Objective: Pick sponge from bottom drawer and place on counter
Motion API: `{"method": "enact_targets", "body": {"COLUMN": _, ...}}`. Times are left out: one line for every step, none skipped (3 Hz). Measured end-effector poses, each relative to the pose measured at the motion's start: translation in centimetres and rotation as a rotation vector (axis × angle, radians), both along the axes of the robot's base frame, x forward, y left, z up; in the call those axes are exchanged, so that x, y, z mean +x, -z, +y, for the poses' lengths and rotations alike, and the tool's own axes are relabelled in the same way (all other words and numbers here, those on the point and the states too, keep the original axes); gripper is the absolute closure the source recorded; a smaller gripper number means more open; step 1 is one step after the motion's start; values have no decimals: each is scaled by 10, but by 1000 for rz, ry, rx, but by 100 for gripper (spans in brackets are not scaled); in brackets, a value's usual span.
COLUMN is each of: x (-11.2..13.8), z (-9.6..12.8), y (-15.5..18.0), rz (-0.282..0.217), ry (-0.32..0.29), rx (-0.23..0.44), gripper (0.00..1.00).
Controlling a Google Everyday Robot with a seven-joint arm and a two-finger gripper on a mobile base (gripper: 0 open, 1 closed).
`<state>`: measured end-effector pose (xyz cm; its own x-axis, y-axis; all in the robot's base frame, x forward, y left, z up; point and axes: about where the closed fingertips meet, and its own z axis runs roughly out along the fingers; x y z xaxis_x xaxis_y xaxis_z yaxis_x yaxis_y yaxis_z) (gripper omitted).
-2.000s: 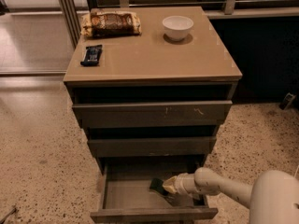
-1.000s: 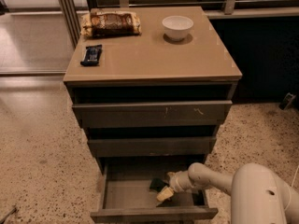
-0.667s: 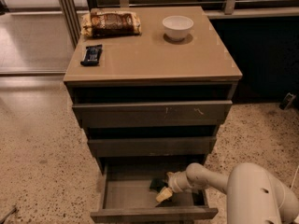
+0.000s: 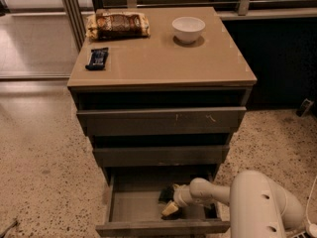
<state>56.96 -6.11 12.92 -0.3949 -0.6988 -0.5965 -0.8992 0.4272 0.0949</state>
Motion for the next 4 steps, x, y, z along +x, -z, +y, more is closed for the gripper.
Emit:
{"method": "enact_targets", "body": {"x": 6, "z": 5, "y": 5, "rz": -90, "ry": -30, "rx": -48, "gripper": 15}}
{"method": "enact_targets", "body": {"x": 9, "z": 7, "y": 9, "rz": -143, "ry": -48, "rx": -82, "gripper": 33}}
{"method": "enact_targets", "body": {"x": 9, "z": 7, "y": 9, "rz": -143, "ry": -48, "rx": -83, "gripper": 56}}
{"method": "enact_targets", "body": {"x": 9, "z": 7, "y": 9, "rz": -143, "ry": -48, "rx": -83, "gripper": 79}}
